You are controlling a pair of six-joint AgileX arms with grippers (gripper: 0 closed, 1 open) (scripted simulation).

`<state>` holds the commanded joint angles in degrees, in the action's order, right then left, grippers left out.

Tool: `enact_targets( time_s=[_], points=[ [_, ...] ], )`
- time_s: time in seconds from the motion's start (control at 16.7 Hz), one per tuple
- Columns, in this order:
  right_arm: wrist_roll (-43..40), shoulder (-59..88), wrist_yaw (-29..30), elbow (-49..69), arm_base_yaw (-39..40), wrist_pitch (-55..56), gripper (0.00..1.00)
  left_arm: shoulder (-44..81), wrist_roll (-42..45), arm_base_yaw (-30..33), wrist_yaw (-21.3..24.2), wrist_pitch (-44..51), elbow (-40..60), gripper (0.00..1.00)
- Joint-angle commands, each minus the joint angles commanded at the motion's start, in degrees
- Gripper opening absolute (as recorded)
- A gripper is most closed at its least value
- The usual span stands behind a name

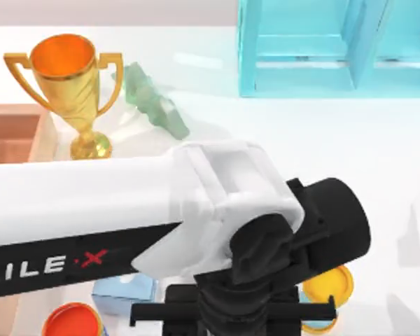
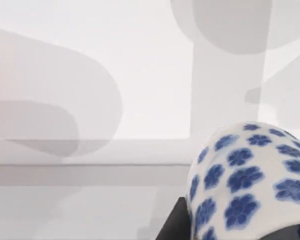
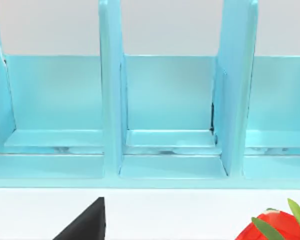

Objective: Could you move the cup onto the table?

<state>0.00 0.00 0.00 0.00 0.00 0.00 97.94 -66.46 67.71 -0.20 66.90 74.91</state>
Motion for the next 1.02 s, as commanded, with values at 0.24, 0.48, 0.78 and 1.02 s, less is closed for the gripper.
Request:
enact_targets(
  time_s=[0.24,0.48,0.78,1.02],
  points=[
    [0.0,0.0,0.0,0.0,0.0,0.0,1.0,1.47,0.05,0.0,0.0,-7.79,-6.23,0.0],
    [0.0,0.0,0.0,0.0,0.0,0.0,1.0,1.68,0.04,0.02,0.0,-8.59,-6.92,0.0],
    [0.0,0.0,0.0,0.0,0.0,0.0,1.0,1.68,0.04,0.02,0.0,-8.59,-6.92,0.3],
    [0.0,0.0,0.0,0.0,0.0,0.0,1.0,1.68,0.04,0.02,0.0,-8.59,-6.92,0.6]
  ],
)
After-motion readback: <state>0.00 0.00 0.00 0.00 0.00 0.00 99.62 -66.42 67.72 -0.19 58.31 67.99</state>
